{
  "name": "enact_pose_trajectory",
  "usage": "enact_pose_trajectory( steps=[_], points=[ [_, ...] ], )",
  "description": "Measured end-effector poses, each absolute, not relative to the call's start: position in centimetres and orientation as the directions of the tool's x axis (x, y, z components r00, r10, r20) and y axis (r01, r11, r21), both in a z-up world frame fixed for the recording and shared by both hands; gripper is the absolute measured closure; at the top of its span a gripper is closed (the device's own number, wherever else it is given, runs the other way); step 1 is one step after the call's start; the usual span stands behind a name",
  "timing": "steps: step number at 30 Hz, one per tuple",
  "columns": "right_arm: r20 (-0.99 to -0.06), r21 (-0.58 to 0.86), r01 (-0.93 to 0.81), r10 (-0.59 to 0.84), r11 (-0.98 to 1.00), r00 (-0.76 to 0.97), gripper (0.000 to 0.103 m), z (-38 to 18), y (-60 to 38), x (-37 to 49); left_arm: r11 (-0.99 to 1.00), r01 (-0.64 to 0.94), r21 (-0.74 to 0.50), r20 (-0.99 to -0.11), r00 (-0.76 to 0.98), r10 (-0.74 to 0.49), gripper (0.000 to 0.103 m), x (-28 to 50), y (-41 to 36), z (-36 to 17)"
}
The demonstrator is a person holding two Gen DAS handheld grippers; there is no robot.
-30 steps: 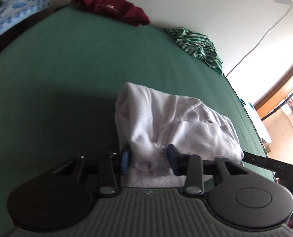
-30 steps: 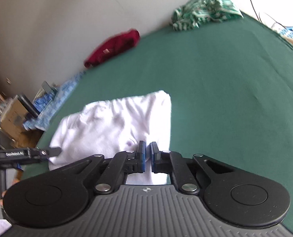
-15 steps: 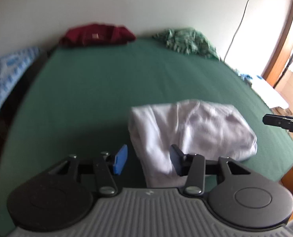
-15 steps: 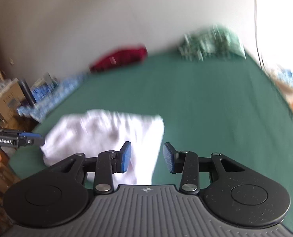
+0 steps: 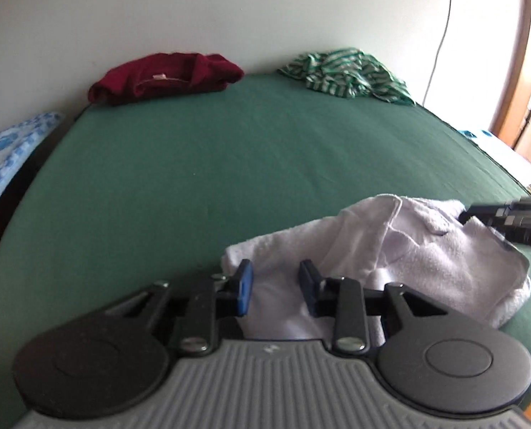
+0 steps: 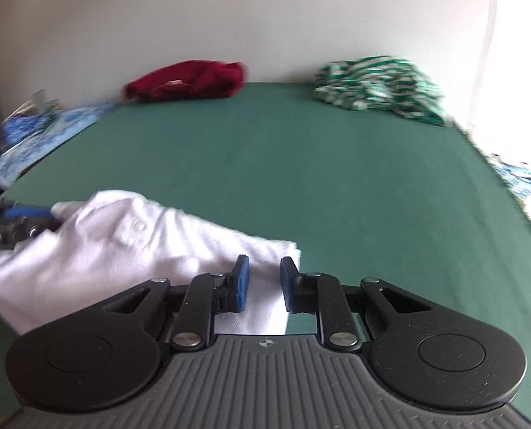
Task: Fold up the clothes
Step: 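Grasp the white shirt bundle with the right gripper and lift it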
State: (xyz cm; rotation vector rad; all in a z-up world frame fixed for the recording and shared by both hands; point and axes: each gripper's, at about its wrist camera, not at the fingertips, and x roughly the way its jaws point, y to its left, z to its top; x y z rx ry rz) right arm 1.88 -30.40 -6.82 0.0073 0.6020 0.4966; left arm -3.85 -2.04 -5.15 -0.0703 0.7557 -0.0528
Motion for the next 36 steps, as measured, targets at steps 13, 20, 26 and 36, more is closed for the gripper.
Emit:
enact_pose_trajectory(
  steps=[13,20,26,36],
  points=[
    [-0.554,0.116,-0.406,0.399,0.906,0.731,0.075,-8.5,-28.3,-1.2,0.998,0.046,-0.031,-0.753,0.656,-0.053,0.044,-1.4,-3.6,-4.8],
    [-0.549,0.132,-0.353,0.365,0.926,0.752,0.074,-9.8,-28.7,-1.7,0.994,-0.046,-0.096,-0.783,0.62,-0.047,0.011,-1.0,-1.8,-5.9],
    [-0.574,0.164,-0.407,0.422,0.899,0.701,0.072,-9.6,-29.4,0.2,0.986,-0.131,-0.1,-0.791,0.612,0.001,0.002,-1.1,-2.0,-6.3],
    [-0.576,0.187,-0.466,0.48,0.865,0.661,0.064,-6.8,-31.1,1.6,0.969,-0.235,-0.072,-0.79,0.607,0.088,0.001,-1.7,-2.8,-5.9]
  ],
)
